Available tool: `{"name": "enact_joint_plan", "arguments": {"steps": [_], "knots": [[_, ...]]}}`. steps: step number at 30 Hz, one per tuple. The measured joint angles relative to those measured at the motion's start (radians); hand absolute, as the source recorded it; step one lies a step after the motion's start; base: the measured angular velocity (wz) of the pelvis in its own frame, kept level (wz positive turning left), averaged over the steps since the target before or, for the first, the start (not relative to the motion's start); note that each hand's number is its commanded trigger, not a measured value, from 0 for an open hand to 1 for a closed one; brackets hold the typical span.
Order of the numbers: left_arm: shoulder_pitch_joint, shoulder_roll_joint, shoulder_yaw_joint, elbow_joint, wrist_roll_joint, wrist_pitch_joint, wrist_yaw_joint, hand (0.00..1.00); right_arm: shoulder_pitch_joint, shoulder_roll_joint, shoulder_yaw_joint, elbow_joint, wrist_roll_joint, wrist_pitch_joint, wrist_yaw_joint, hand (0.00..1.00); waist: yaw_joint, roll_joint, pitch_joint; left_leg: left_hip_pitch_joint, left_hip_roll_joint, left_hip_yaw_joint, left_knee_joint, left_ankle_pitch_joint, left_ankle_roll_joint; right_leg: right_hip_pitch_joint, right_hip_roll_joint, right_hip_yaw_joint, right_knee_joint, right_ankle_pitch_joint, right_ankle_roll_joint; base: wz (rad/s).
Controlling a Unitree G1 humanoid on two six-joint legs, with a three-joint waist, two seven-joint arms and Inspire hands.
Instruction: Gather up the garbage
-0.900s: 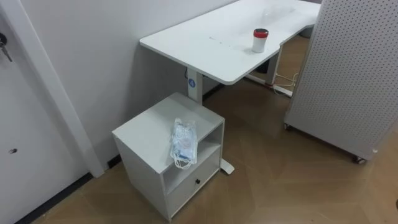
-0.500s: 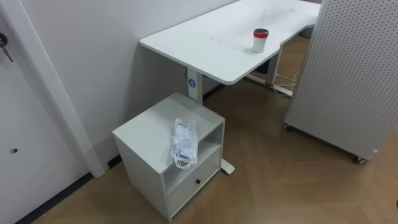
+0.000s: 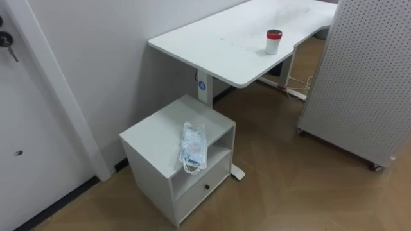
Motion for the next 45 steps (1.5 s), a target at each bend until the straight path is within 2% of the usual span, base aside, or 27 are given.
{"name": "enact_joint_plan", "arguments": {"steps": [8, 10, 12, 14, 18, 21, 22, 23, 24, 25, 26, 27, 28, 29, 30, 31, 33, 35, 38, 41, 43, 44, 45], "knots": [[-0.001, 0.000, -0.001, 0.000, -0.002, 0.001, -0.004, 0.00, 0.000, 0.000, -0.020, 0.004, -0.001, 0.005, 0.001, 1.00, -0.002, 0.000, 0.0018, -0.011, 0.012, -0.002, 0.024, -0.005, -0.001, -0.007, 0.000, 0.001, 0.014, -0.011, -0.002, 0.00], [0.001, 0.002, 0.000, 0.000, -0.001, 0.001, -0.009, 0.00, 0.005, -0.001, -0.020, 0.004, -0.007, 0.005, 0.002, 1.00, -0.001, 0.002, 0.0061, -0.031, 0.029, -0.005, 0.094, -0.038, -0.006, -0.008, 0.009, -0.005, 0.049, -0.031, -0.009, 0.02], [0.005, 0.003, 0.000, 0.001, -0.001, 0.000, -0.018, 0.00, 0.010, -0.002, -0.027, 0.004, -0.038, 0.005, 0.011, 1.00, -0.002, 0.003, 0.0104, -0.047, 0.034, -0.009, 0.156, -0.060, -0.011, -0.012, 0.010, -0.006, 0.088, -0.056, -0.015, 0.03], [0.000, 0.008, -0.003, 0.000, -0.001, 0.001, -0.037, 0.00, 0.013, -0.005, -0.026, 0.002, -0.051, 0.005, 0.018, 1.00, -0.006, -0.006, 0.0086, -0.069, 0.048, -0.014, 0.215, -0.074, -0.018, -0.022, 0.005, -0.012, 0.132, -0.091, -0.023, 0.18], [0.004, 0.010, -0.006, -0.009, -0.002, 0.004, -0.046, 0.00, 0.012, -0.007, -0.026, 0.002, -0.042, 0.006, 0.022, 1.00, -0.001, -0.004, 0.0045, -0.092, 0.065, -0.016, 0.272, -0.074, -0.019, -0.021, 0.019, -0.014, 0.147, -0.103, -0.038, 0.05], [0.019, 0.010, -0.008, -0.009, 0.000, 0.018, -0.047, 0.00, 0.021, -0.009, -0.020, 0.006, -0.040, 0.005, 0.019, 1.00, -0.006, -0.005, 0.0111, -0.159, 0.083, -0.013, 0.412, -0.060, -0.021, 0.004, 0.033, 0.001, 0.150, -0.113, -0.057, 0.13], [0.025, 0.009, -0.011, -0.006, -0.002, 0.016, -0.046, 0.00, 0.032, -0.013, -0.020, 0.003, -0.039, 0.006, 0.017, 1.00, -0.009, -0.004, 0.0112, -0.200, 0.070, -0.016, 0.429, -0.065, -0.017, 0.009, 0.038, 0.046, 0.161, -0.124, -0.074, 0.45], [0.024, 0.008, -0.025, -0.007, -0.002, 0.015, -0.046, 0.00, 0.040, -0.018, -0.021, 0.003, -0.041, 0.013, 0.011, 1.00, -0.012, -0.001, 0.0116, -0.253, 0.040, -0.012, 0.376, -0.062, -0.017, -0.002, 0.039, 0.075, 0.178, -0.139, -0.080, 0.47], [0.024, 0.008, -0.033, -0.007, -0.002, 0.012, -0.046, 0.00, 0.040, -0.022, -0.022, 0.004, -0.041, 0.019, 0.008, 1.00, -0.009, 0.002, 0.0134, -0.279, 0.025, -0.008, 0.341, -0.057, -0.018, -0.011, 0.039, 0.092, 0.184, -0.145, -0.082, 0.21], [0.033, 0.007, -0.041, -0.007, -0.001, 0.009, -0.046, 0.00, 0.037, -0.031, -0.023, 0.006, -0.046, 0.025, 0.005, 1.00, 0.008, 0.004, 0.0112, -0.312, 0.003, -0.007, 0.235, -0.018, -0.029, -0.013, 0.039, 0.131, 0.195, -0.153, -0.084, -0.38], [0.055, 0.007, -0.038, -0.007, -0.002, 0.009, -0.045, 0.00, 0.037, -0.038, -0.022, 0.006, -0.062, 0.025, -0.001, 1.00, 0.032, 0.016, 0.0113, -0.322, -0.003, -0.009, 0.157, 0.073, -0.012, -0.005, 0.039, 0.158, 0.193, -0.162, -0.078, -0.60], [0.070, 0.007, -0.034, -0.007, -0.002, 0.009, -0.045, 0.00, 0.035, -0.040, -0.022, 0.005, -0.075, 0.025, -0.002, 1.00, 0.035, 0.021, 0.0090, -0.318, -0.003, -0.009, 0.141, 0.108, -0.008, -0.001, 0.038, 0.172, 0.193, -0.168, -0.075, -0.65], [0.088, 0.007, -0.025, -0.006, -0.002, 0.008, -0.044, 0.00, 0.036, -0.042, -0.025, -0.005, -0.090, 0.024, -0.003, 1.00, 0.029, 0.017, -0.0001, -0.303, -0.009, -0.006, 0.137, 0.145, 0.021, 0.004, 0.033, 0.175, 0.196, -0.175, -0.067, -0.46], [0.090, 0.007, -0.022, -0.005, -0.002, 0.005, -0.043, 0.00, 0.041, -0.041, -0.027, -0.019, -0.096, 0.024, -0.003, 1.00, 0.029, 0.015, 0.0005, -0.299, -0.011, 0.007, 0.149, 0.156, 0.043, 0.007, 0.025, 0.166, 0.193, -0.182, -0.055, -0.37], [0.093, 0.007, -0.019, -0.003, -0.002, 0.000, -0.043, 0.00, 0.041, -0.040, -0.027, -0.024, -0.097, 0.024, -0.002, 1.00, 0.028, 0.014, 0.0007, -0.296, -0.011, 0.016, 0.159, 0.152, 0.045, 0.010, 0.023, 0.157, 0.191, -0.182, -0.050, -0.32], [0.084, 0.007, -0.018, -0.002, -0.003, -0.005, -0.044, 0.00, 0.040, -0.039, -0.027, -0.031, -0.097, 0.022, -0.001, 1.00, 0.026, 0.006, 0.0076, -0.291, -0.010, 0.029, 0.176, 0.135, 0.049, 0.021, 0.005, 0.138, 0.184, -0.178, -0.041, -0.26], [0.066, 0.007, -0.018, -0.005, -0.013, -0.012, -0.044, 0.00, 0.038, -0.038, -0.024, -0.031, -0.097, 0.022, -0.003, 1.00, 0.027, 0.002, 0.0112, -0.289, -0.005, 0.038, 0.220, 0.105, 0.051, 0.048, 0.001, 0.148, 0.170, -0.176, -0.037, -0.21], [0.050, 0.008, -0.019, -0.014, -0.026, -0.026, -0.044, 0.00, 0.030, -0.032, -0.017, -0.037, -0.097, 0.023, -0.018, 1.00, 0.029, -0.004, 0.0082, -0.282, 0.002, 0.052, 0.255, 0.065, 0.047, 0.066, -0.003, 0.168, 0.168, -0.182, -0.027, -0.23], [0.007, 0.007, -0.019, -0.024, -0.025, -0.029, -0.044, 0.00, 0.026, -0.029, -0.017, -0.065, -0.087, 0.026, -0.027, 1.00, 0.026, -0.014, 0.0077, -0.283, -0.001, 0.063, 0.258, 0.038, 0.044, 0.047, -0.014, 0.189, 0.196, -0.190, -0.015, -0.20], [-0.029, 0.007, -0.021, -0.022, -0.024, -0.032, -0.042, 0.00, 0.009, -0.030, -0.017, -0.065, -0.105, 0.026, -0.032, 1.00, 0.026, -0.024, 0.0054, -0.284, -0.017, 0.067, 0.255, 0.021, 0.048, 0.023, -0.033, 0.181, 0.247, -0.199, 0.002, -0.02], [-0.067, 0.009, -0.036, -0.015, -0.027, -0.044, -0.037, 0.00, -0.005, -0.035, -0.018, -0.072, -0.108, 0.026, -0.041, 1.00, 0.027, -0.028, 0.0046, -0.277, -0.029, 0.084, 0.250, 0.000, 0.066, -0.052, -0.064, 0.170, 0.421, -0.201, 0.025, 0.10], [-0.082, 0.009, -0.053, -0.018, -0.034, -0.048, -0.030, 0.00, -0.008, -0.039, -0.018, -0.083, -0.107, 0.024, -0.056, 1.00, 0.027, -0.028, 0.0048, -0.264, -0.038, 0.089, 0.249, -0.012, 0.074, -0.100, -0.088, 0.153, 0.531, -0.180, 0.061, 0.05], [-0.087, 0.010, -0.060, -0.020, -0.040, -0.049, -0.027, 0.00, -0.006, -0.040, -0.017, -0.092, -0.108, 0.022, -0.063, 1.00, 0.027, -0.028, 0.0050, -0.254, -0.044, 0.091, 0.248, -0.019, 0.078, -0.119, -0.101, 0.140, 0.585, -0.164, 0.072, -0.05]]}}
